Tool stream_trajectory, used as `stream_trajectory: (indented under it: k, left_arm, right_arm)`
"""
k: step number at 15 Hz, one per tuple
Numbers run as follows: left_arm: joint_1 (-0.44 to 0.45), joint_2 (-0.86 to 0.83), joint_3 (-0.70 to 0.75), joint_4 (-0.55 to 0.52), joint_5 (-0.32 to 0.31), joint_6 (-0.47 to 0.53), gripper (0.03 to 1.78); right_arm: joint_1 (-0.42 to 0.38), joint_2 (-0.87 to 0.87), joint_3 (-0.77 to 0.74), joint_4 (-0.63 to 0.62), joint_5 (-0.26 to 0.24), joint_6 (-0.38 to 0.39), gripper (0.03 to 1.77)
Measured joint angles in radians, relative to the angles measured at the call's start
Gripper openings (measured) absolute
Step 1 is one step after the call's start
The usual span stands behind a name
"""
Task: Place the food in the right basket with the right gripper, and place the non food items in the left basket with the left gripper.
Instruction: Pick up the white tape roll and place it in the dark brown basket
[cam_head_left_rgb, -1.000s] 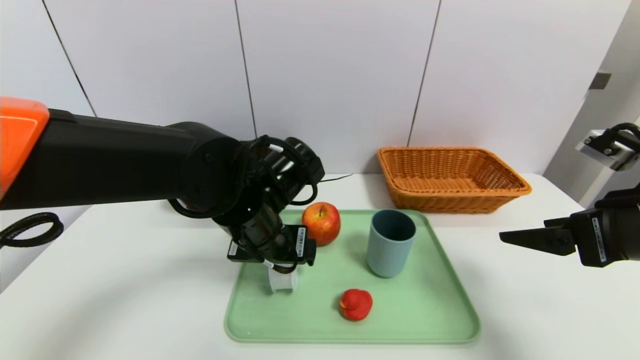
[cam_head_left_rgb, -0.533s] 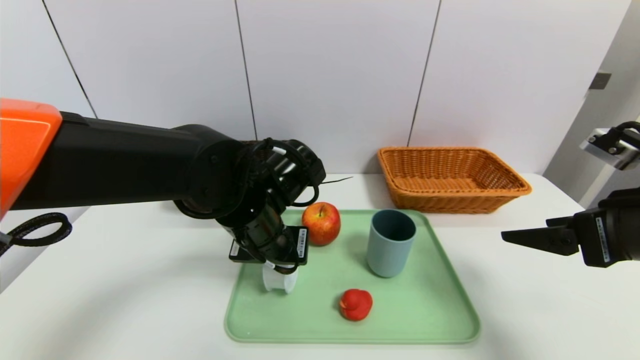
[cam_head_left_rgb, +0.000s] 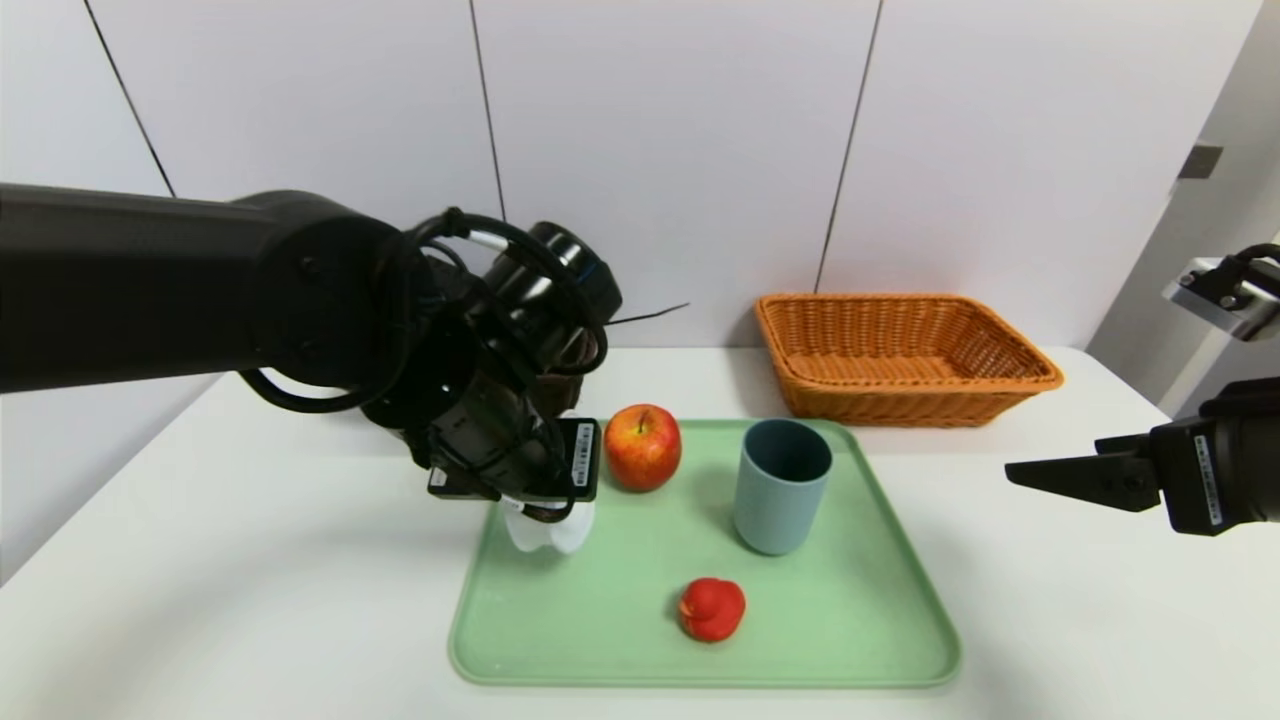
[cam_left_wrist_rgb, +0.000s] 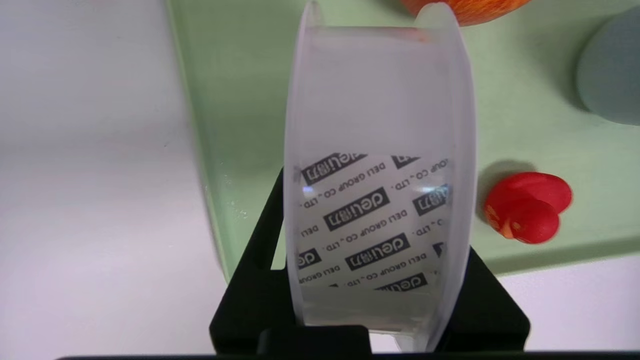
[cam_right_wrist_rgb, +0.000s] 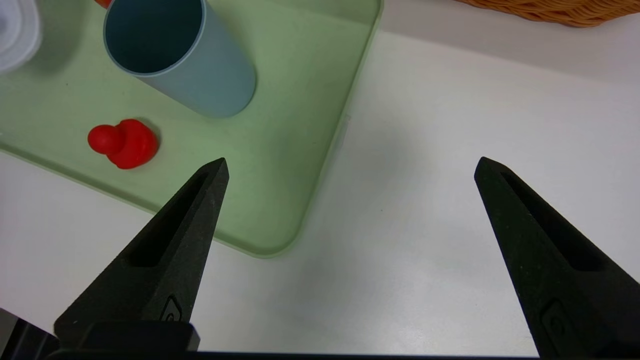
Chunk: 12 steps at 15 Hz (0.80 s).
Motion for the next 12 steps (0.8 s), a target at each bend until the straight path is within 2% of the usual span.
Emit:
stream_trajectory:
  k: [4,9,12]
  left_arm:
    - [0.047,-0.124,-0.016,-0.053,0.018,0.115,0.59]
    - [0.212,-0.140,-0.123,-0.108,0.021,0.306,0.59]
    - [0.334,-0.082,-0.212,-0.136,0.020,0.343,0.59]
  right_arm:
    - [-0.008,-0.004,0.005,-0.001,0.001,0.000,1.70]
    - [-0.007,-0.008,0.006,0.000,0.002,0.000,1.70]
    - [-0.003,-0.015,0.005,-0.001,0.004,-0.001,1.70]
